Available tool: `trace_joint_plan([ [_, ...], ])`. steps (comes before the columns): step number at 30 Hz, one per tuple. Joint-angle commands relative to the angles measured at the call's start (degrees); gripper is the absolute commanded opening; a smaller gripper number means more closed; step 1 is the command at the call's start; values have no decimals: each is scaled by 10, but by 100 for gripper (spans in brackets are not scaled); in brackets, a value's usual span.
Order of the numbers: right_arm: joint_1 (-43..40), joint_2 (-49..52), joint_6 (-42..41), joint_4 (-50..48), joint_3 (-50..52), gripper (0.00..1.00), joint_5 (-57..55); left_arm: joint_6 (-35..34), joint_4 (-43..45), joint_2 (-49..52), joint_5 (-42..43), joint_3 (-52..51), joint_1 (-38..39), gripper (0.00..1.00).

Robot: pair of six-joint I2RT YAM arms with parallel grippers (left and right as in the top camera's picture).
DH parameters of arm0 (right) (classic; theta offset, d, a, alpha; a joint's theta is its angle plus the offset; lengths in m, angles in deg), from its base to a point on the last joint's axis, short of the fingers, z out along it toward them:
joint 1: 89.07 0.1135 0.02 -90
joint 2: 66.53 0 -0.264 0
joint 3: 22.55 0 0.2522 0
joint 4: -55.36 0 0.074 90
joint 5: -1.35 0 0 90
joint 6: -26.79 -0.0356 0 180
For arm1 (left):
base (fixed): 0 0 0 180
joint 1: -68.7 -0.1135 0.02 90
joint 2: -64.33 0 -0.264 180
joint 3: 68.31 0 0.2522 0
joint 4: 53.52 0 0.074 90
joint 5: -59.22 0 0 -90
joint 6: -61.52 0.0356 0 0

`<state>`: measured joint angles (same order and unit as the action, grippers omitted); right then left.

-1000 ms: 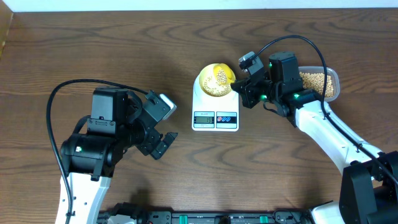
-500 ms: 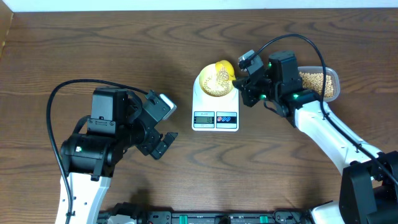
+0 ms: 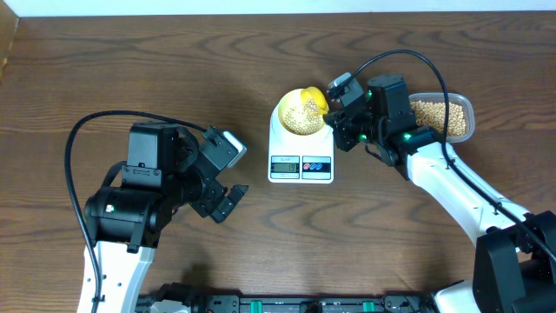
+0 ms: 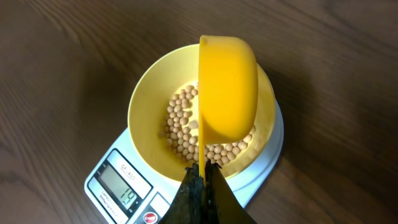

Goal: Scoop item into bowl and weigh 50g on scale
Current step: 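Tilt the scoop with the right gripper to pour soybeans into bowl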

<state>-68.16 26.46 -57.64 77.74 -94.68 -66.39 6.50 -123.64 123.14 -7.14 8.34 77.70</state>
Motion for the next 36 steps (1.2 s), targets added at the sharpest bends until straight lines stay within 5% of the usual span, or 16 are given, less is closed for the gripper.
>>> trace_joint_plan([
  [1, 7, 1, -7, -12, -6, 1, 22, 10, 0, 0, -1, 11, -3, 99],
  [29, 35, -8, 6, -3, -6, 1, -31, 10, 0, 0, -1, 11, -3, 99],
  [32, 39, -13, 72, 16, -6, 1, -50, 10, 0, 0, -1, 11, -3, 99],
  [36, 45, -15, 33, 2, -6, 1, -31, 10, 0, 0, -1, 11, -3, 99],
])
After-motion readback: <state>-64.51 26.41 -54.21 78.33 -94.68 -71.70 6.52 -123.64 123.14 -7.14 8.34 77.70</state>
